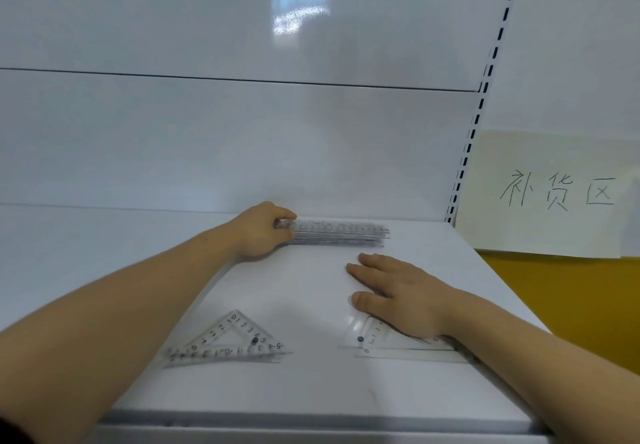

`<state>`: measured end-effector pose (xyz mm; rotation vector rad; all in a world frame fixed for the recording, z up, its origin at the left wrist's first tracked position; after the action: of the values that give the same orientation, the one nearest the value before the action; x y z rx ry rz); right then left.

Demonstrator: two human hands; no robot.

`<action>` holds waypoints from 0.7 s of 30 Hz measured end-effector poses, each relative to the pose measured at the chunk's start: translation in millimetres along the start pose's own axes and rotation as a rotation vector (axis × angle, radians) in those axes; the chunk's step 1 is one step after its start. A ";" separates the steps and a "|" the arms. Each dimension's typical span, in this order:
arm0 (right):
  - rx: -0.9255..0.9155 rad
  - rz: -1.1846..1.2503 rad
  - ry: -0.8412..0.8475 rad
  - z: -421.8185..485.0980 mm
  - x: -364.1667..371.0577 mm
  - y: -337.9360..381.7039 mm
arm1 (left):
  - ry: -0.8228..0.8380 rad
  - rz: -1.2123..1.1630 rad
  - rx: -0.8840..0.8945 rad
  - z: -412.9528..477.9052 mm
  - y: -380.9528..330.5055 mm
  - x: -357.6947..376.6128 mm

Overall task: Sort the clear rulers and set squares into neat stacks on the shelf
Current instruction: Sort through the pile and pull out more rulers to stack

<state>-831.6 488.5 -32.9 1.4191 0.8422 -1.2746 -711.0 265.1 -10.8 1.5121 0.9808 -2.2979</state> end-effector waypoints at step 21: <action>-0.126 -0.146 -0.084 65.4 -42.5 75.3 | 0.006 0.175 -0.237 -105.3 44.8 -52.3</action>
<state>-786.7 412.1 29.6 1.2141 0.9658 -1.3569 -587.6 289.5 -9.2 1.4463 1.0355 -1.9817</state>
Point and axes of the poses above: each hand's wrist, its own z-axis towards the middle knuckle, its own x-axis out of the palm, y = z × x, the point moved 2 cm from there along z, towards the middle knuckle, and after that the axes turned 10 degrees about -y, right-handed, at the moved point
